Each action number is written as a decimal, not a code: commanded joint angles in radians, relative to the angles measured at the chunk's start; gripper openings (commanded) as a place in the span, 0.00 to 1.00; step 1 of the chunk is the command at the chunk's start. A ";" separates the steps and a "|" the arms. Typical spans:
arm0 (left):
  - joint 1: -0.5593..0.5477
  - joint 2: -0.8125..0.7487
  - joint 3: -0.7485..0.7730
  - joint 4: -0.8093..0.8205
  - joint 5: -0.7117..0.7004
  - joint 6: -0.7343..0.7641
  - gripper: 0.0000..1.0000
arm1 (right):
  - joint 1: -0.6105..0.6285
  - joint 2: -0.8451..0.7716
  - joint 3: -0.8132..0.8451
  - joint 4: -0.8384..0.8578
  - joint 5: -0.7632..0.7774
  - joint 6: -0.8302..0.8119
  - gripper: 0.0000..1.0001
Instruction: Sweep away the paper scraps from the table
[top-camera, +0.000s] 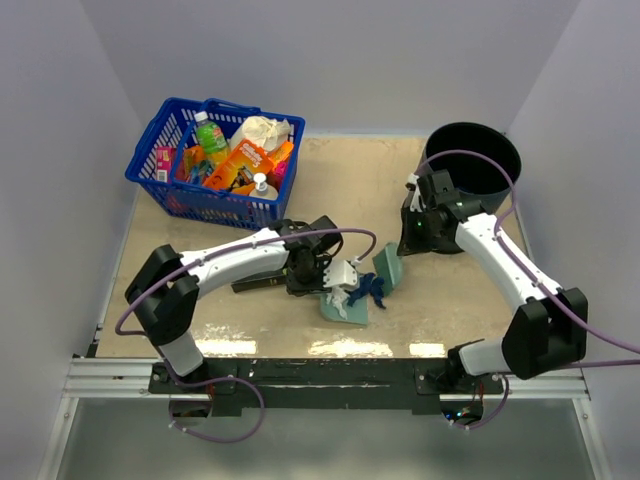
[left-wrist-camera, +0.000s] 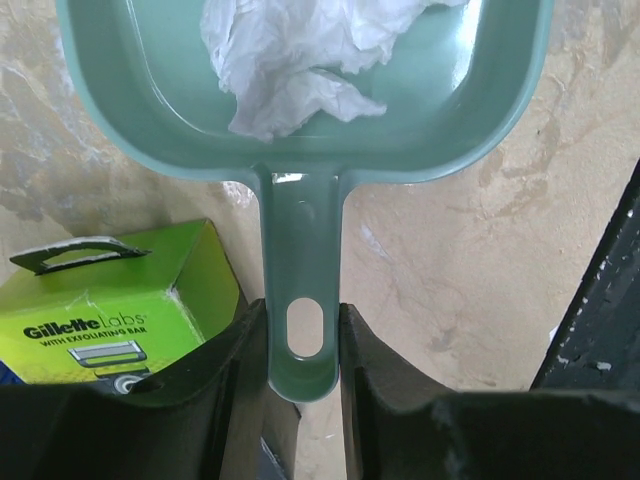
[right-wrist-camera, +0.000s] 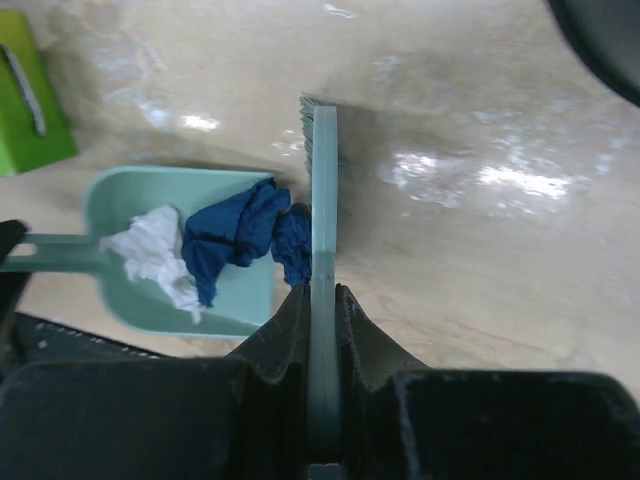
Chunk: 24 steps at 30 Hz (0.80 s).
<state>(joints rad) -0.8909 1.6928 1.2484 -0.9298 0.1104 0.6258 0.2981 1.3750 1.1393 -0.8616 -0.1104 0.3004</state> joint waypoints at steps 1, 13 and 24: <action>-0.008 0.030 0.023 0.072 -0.025 -0.069 0.00 | 0.001 0.016 0.019 0.056 -0.204 0.078 0.00; 0.001 -0.050 -0.096 0.340 -0.040 -0.202 0.00 | -0.001 -0.048 0.036 0.010 -0.270 -0.021 0.00; 0.066 -0.237 -0.426 0.804 0.006 -0.304 0.00 | -0.001 -0.171 0.138 -0.154 -0.138 -0.244 0.00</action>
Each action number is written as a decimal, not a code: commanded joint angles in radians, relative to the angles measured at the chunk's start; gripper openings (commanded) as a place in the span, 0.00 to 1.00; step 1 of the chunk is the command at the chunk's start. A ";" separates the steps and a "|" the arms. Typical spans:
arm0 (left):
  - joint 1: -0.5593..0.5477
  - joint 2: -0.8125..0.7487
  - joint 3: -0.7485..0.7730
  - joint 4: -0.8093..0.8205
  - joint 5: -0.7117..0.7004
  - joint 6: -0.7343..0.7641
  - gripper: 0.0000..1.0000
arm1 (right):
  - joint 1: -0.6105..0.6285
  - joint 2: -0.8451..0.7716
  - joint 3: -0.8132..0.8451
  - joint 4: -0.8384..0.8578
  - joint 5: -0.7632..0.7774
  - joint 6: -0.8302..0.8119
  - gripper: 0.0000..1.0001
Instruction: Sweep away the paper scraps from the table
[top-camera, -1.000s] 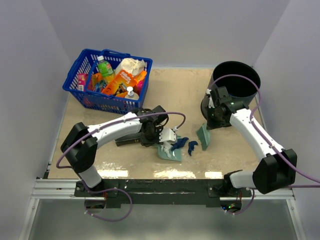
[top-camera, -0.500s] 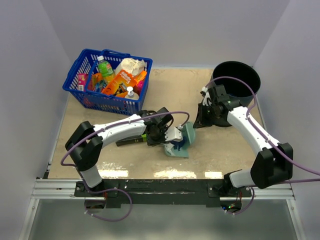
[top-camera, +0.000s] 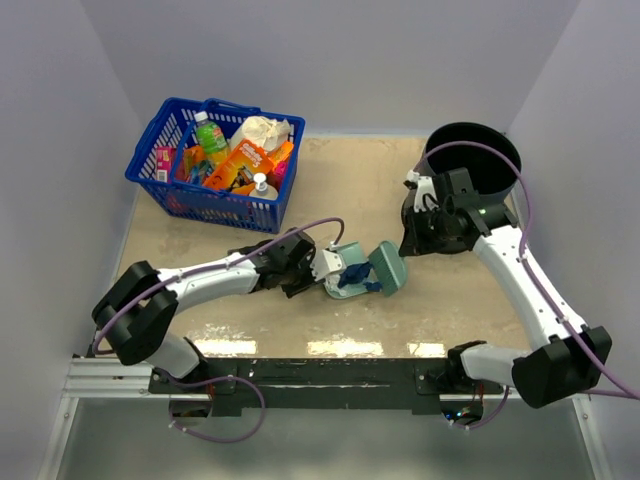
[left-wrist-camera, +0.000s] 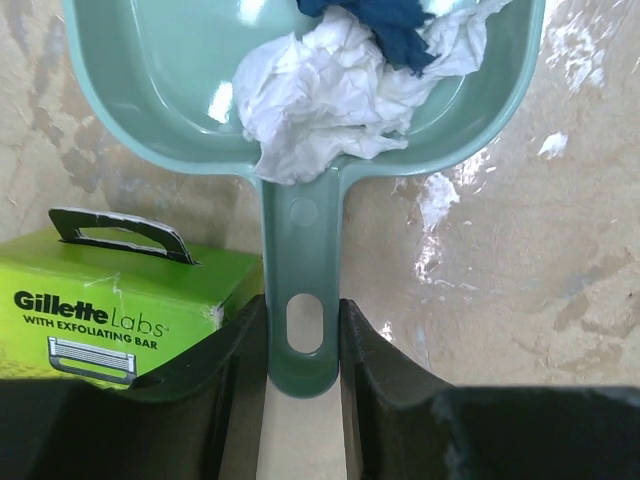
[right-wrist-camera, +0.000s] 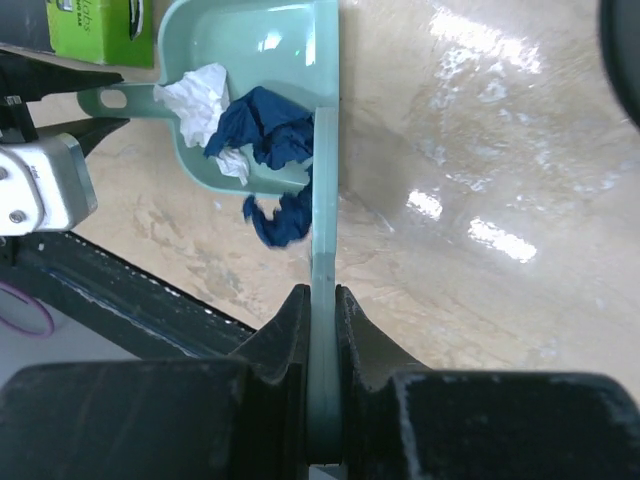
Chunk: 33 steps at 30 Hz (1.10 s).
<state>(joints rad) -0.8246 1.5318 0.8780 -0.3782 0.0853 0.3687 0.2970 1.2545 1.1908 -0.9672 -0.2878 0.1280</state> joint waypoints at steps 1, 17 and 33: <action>-0.001 -0.091 -0.068 0.304 0.043 -0.047 0.00 | 0.001 -0.053 0.102 -0.048 0.039 -0.071 0.00; 0.005 -0.123 -0.056 0.260 0.027 -0.021 0.00 | -0.006 0.006 0.271 -0.120 0.076 -0.229 0.00; 0.056 -0.189 -0.123 0.323 0.146 -0.017 0.00 | -0.007 -0.004 0.330 -0.226 0.097 -0.377 0.00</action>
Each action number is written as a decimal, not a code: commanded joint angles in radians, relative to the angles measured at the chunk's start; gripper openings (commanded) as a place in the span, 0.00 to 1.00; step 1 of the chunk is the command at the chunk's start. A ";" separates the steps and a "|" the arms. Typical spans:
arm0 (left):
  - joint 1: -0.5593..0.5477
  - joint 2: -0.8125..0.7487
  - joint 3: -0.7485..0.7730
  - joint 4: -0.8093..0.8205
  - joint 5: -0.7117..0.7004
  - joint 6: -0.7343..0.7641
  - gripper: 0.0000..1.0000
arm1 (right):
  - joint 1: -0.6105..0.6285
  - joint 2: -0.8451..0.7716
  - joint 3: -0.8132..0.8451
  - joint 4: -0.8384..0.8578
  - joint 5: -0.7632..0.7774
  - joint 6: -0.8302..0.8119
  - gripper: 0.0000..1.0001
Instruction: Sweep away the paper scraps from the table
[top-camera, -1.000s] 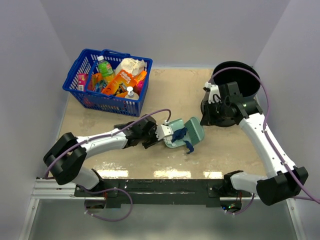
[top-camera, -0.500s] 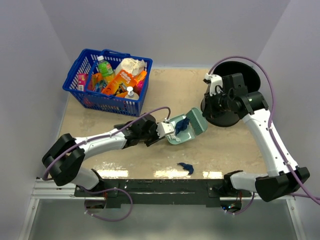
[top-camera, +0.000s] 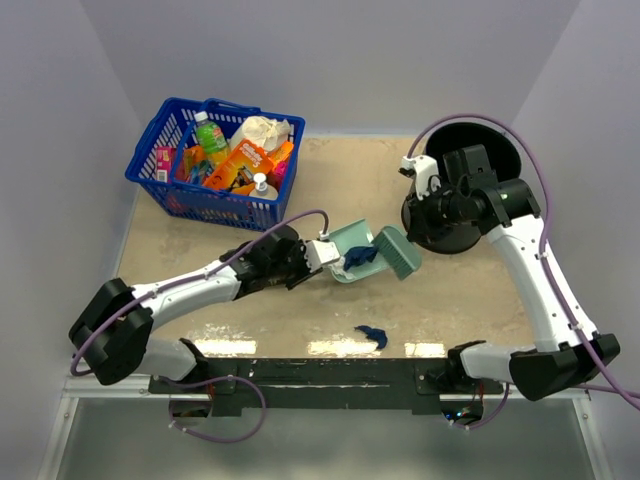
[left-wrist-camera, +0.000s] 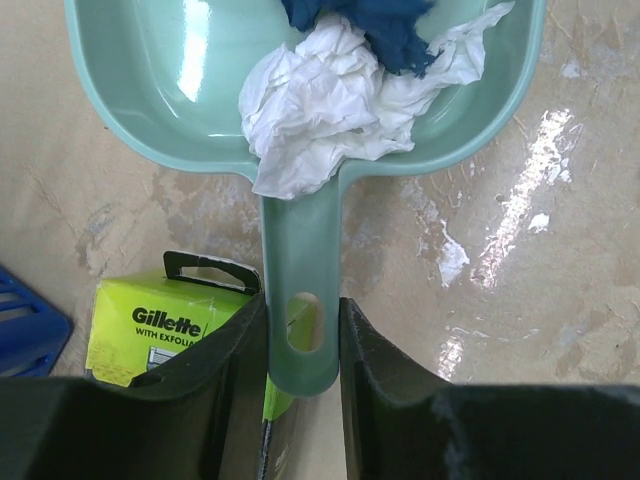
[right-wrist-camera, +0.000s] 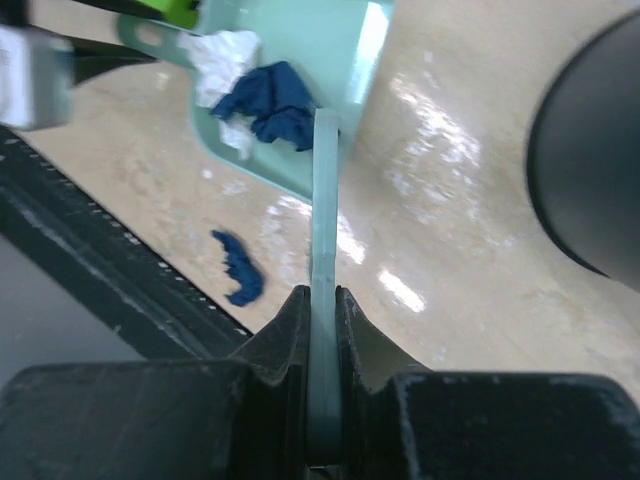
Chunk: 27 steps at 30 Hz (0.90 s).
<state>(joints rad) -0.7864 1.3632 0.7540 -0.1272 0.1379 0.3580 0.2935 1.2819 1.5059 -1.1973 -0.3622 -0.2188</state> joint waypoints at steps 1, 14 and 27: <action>0.021 -0.042 -0.005 0.090 0.110 -0.004 0.00 | -0.004 -0.032 0.014 0.013 0.240 -0.030 0.00; 0.027 -0.092 0.046 -0.095 0.125 0.080 0.00 | -0.002 -0.041 -0.062 -0.008 0.221 -0.173 0.00; 0.049 -0.375 -0.001 -0.541 0.039 0.242 0.00 | 0.134 0.000 -0.242 -0.222 -0.291 -0.730 0.00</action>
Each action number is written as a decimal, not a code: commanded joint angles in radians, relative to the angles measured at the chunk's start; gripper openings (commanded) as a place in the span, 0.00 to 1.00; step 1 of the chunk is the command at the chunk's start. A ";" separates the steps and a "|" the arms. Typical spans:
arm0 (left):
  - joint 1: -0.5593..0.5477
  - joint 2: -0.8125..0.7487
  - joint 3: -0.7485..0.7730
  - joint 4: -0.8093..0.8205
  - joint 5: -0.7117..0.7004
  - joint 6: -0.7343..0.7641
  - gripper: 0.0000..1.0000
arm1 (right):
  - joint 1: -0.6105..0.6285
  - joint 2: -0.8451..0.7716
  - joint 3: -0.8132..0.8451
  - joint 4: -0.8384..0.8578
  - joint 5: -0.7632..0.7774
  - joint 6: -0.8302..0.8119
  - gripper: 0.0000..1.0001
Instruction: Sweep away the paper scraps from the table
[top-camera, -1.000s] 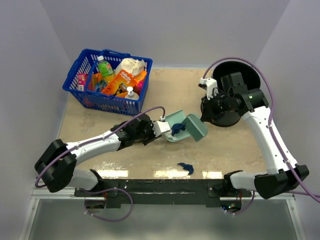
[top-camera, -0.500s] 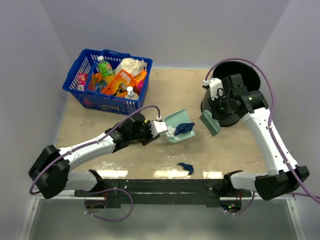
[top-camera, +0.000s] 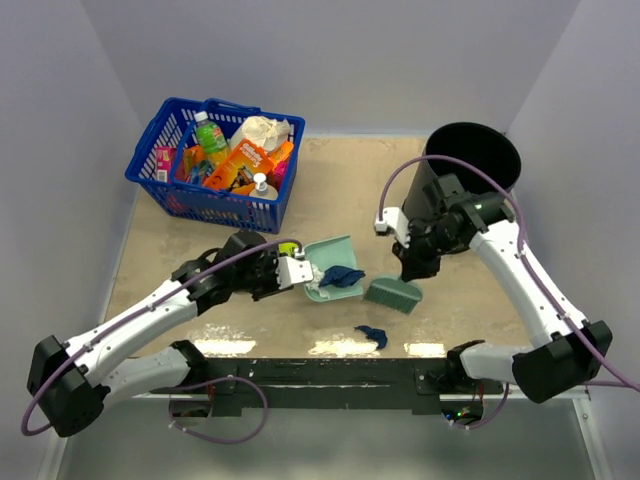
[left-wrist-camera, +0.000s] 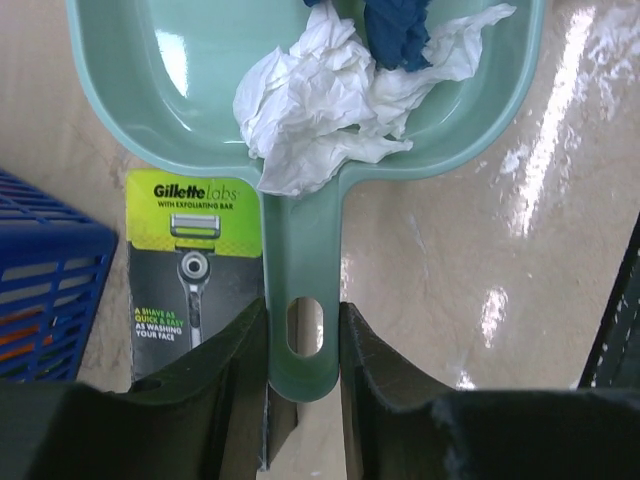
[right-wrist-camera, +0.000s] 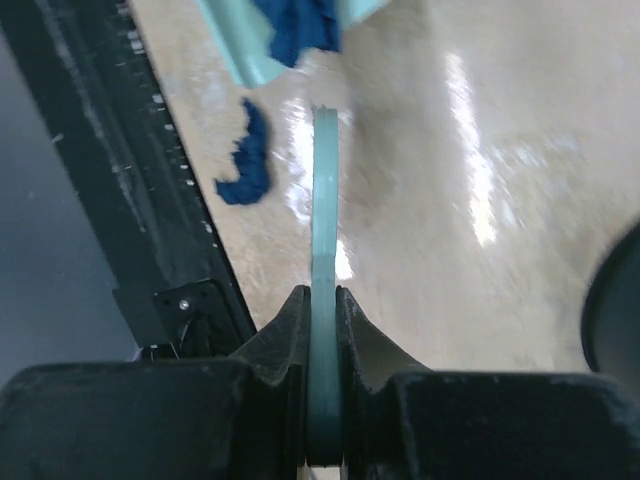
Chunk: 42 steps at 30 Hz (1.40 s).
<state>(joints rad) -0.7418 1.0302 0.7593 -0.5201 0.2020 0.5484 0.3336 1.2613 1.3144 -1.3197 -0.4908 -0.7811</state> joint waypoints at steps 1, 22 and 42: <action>0.002 -0.051 -0.012 -0.161 -0.033 0.059 0.00 | 0.146 0.033 -0.063 -0.099 -0.187 -0.182 0.00; 0.004 -0.073 0.020 -0.334 -0.078 0.177 0.00 | 0.228 0.208 0.083 0.157 0.192 -0.029 0.00; -0.022 0.255 0.236 -0.302 -0.045 0.091 0.00 | 0.202 0.156 0.085 0.315 0.570 0.759 0.00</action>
<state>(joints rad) -0.7444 1.2564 0.9325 -0.8413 0.1371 0.6876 0.5354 1.4094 1.4445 -1.0954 -0.1341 -0.3172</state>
